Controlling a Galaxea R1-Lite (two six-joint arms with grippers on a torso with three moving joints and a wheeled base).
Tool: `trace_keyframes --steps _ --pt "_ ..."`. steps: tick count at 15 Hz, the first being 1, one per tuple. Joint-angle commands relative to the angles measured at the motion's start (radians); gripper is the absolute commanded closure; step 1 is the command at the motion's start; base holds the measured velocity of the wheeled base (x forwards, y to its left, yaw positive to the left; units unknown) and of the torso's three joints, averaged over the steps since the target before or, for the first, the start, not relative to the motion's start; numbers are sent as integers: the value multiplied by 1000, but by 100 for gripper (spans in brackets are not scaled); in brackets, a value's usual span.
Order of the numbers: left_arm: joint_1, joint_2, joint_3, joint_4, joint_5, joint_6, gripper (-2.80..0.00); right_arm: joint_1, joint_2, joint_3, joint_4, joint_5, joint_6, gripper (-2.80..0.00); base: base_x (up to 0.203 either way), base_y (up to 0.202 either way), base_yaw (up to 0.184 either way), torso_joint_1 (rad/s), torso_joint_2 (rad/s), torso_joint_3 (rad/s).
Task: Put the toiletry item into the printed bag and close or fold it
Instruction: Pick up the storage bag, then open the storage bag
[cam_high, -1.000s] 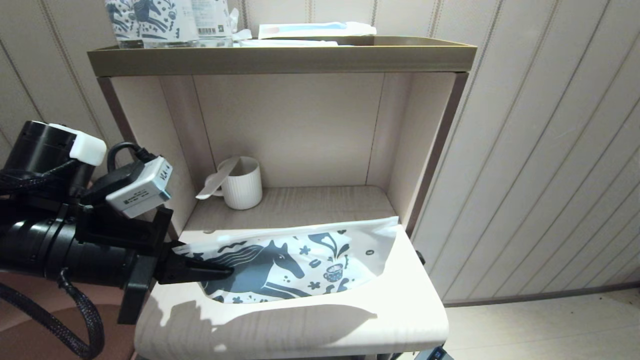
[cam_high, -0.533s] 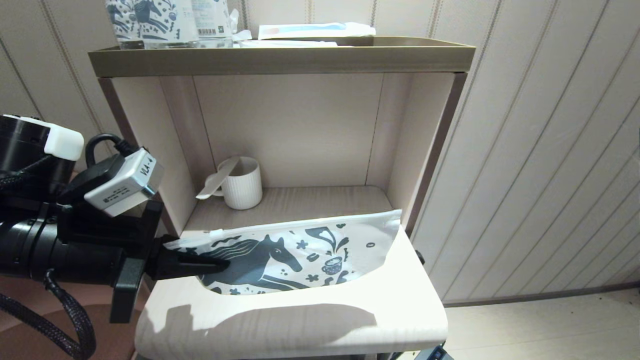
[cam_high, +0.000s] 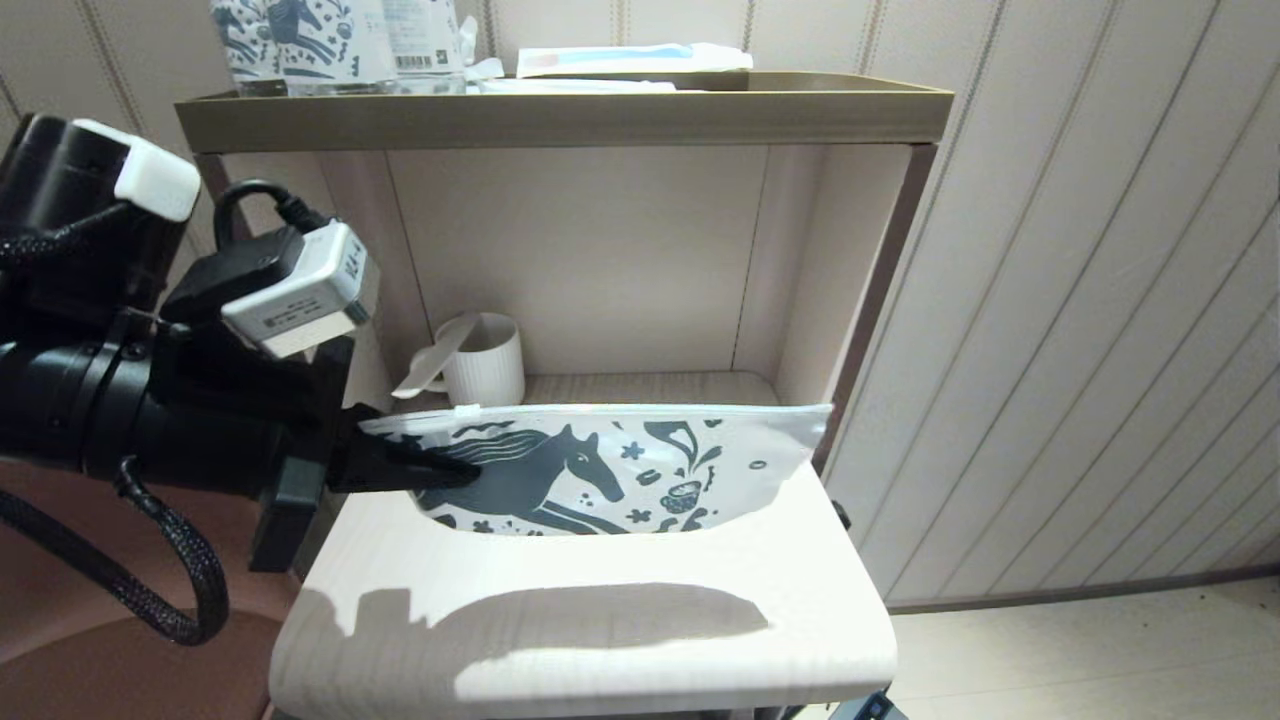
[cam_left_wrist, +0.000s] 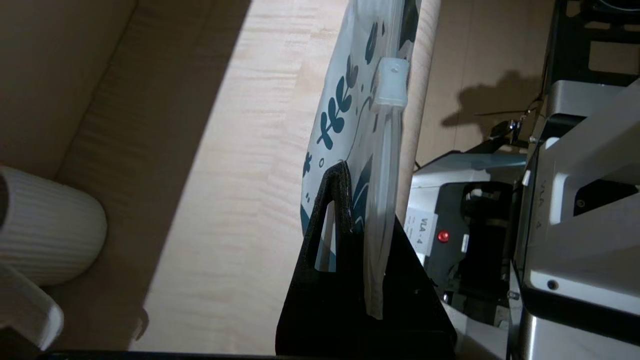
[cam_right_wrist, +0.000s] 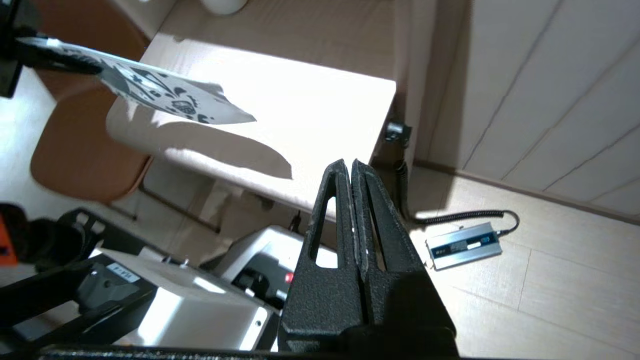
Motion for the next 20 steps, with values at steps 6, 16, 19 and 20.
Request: trace_keyframes --steps 6,16,19,20 --pt "-163 60 -211 343 193 120 0 543 437 -249 153 -309 -199 0 0 0 0 0 0 0" --pt "-216 72 -207 329 201 111 0 684 575 -207 -186 17 -348 0 0 0 0 0 0 0" --pt "-216 74 -204 323 201 109 0 694 582 -200 -211 41 -348 -280 0 0 0 0 0 0" --pt "-216 74 -202 317 202 109 0 694 580 -201 -227 50 -351 -280 0 0 0 0 0 0"
